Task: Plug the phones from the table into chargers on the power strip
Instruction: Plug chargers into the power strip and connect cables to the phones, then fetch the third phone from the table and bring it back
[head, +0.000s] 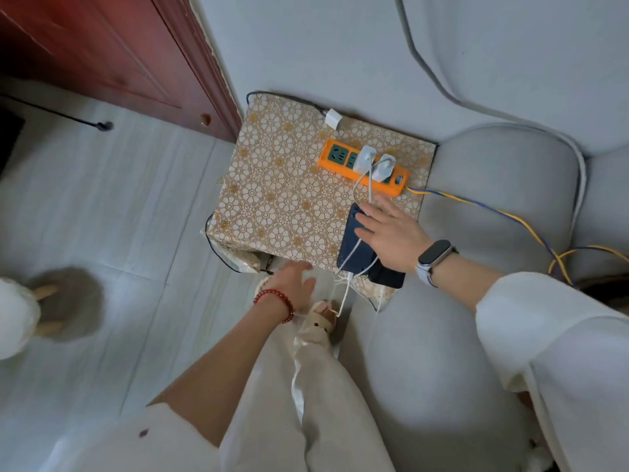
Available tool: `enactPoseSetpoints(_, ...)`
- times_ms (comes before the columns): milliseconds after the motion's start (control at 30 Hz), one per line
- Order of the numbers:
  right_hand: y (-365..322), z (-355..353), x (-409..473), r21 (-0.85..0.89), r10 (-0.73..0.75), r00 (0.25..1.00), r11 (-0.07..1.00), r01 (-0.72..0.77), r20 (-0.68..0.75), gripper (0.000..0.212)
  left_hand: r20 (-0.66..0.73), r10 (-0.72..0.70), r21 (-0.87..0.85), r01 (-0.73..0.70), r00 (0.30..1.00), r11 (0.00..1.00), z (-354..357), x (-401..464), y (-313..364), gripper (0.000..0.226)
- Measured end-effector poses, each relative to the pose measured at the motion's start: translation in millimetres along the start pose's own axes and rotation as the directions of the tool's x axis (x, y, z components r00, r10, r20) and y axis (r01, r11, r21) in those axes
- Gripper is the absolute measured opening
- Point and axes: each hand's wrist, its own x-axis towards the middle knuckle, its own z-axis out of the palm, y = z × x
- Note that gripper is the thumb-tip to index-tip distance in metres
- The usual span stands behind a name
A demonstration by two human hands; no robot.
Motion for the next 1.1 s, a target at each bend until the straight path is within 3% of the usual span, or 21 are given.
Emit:
enactPoseSetpoints(133,-17,-25,5,0.198,0.027,0.997,0.980,-0.011,-0.079,0.048,-0.204,0.032,0.014,-0.029,0.978,0.999,-43,-11,9,0.037)
enactPoseSetpoints(267,-32,-75,4,0.454,0.108,0.986,0.890,-0.039,-0.129,0.043,-0.361,0.056,0.035,-0.046,0.931,0.998,-88,-40,14,0.038)
enactPoseSetpoints(467,-80,-175,2,0.760,0.240,0.934,0.648,0.049,-0.264,0.036,-0.652,0.100,0.008,-0.125,0.751,0.992,-165,-118,0,0.035)
enactPoseSetpoints(633,-174,-273,2,0.736,0.209,0.854,0.625,0.259,-0.477,0.032,-0.832,0.049,0.006,-0.079,0.552,0.997,-220,-223,-63,0.036)
enactPoseSetpoints(800,-315,-354,-1,0.591,0.109,0.775,0.715,0.374,-0.623,0.031,-0.921,-0.043,-0.026,0.048,0.386,0.998,-243,-358,-177,0.041)
enactPoseSetpoints(933,-453,-397,0,0.472,-0.051,0.741,0.741,0.477,-0.669,0.031,-0.951,-0.178,-0.132,0.188,0.254,0.973,-230,-476,-288,0.045)
enactPoseSetpoints(1100,-632,-425,0,0.334,-0.354,0.690,0.679,0.654,-0.631,0.033,-0.920,-0.393,-0.372,0.323,-0.001,0.870,-176,-610,-414,0.043)
